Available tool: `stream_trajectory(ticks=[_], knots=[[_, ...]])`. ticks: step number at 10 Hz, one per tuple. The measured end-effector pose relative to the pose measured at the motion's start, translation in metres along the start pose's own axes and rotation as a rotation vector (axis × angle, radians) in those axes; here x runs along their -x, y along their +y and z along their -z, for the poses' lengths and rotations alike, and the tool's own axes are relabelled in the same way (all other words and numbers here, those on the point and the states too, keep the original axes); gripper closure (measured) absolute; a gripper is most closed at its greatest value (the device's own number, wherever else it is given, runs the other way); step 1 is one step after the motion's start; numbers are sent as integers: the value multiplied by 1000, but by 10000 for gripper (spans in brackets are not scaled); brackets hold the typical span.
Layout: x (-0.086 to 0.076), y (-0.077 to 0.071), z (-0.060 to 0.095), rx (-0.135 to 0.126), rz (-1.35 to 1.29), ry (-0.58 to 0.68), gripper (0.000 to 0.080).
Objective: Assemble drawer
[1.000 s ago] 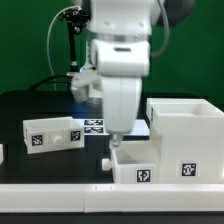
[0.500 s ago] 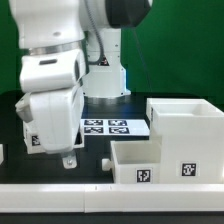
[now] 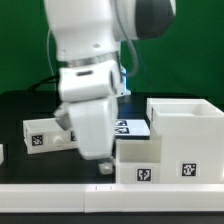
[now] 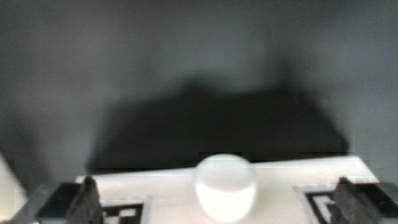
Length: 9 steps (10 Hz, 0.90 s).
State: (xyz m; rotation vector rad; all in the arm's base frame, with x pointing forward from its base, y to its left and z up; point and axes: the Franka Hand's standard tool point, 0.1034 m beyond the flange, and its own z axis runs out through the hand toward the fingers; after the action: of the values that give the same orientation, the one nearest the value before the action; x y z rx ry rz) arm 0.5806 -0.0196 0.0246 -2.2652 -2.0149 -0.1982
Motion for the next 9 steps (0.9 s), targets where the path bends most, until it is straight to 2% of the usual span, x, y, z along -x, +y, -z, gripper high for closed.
stream_trajectory(ticks=[1, 2, 7, 8, 9], knots=[[1, -1, -2, 19, 32, -22, 151], [6, -7, -6, 12, 20, -23, 151], [5, -6, -6, 17, 22, -24, 151], [-6, -5, -6, 38, 60, -28, 151], [-19, -5, -8, 42, 79, -31, 151]])
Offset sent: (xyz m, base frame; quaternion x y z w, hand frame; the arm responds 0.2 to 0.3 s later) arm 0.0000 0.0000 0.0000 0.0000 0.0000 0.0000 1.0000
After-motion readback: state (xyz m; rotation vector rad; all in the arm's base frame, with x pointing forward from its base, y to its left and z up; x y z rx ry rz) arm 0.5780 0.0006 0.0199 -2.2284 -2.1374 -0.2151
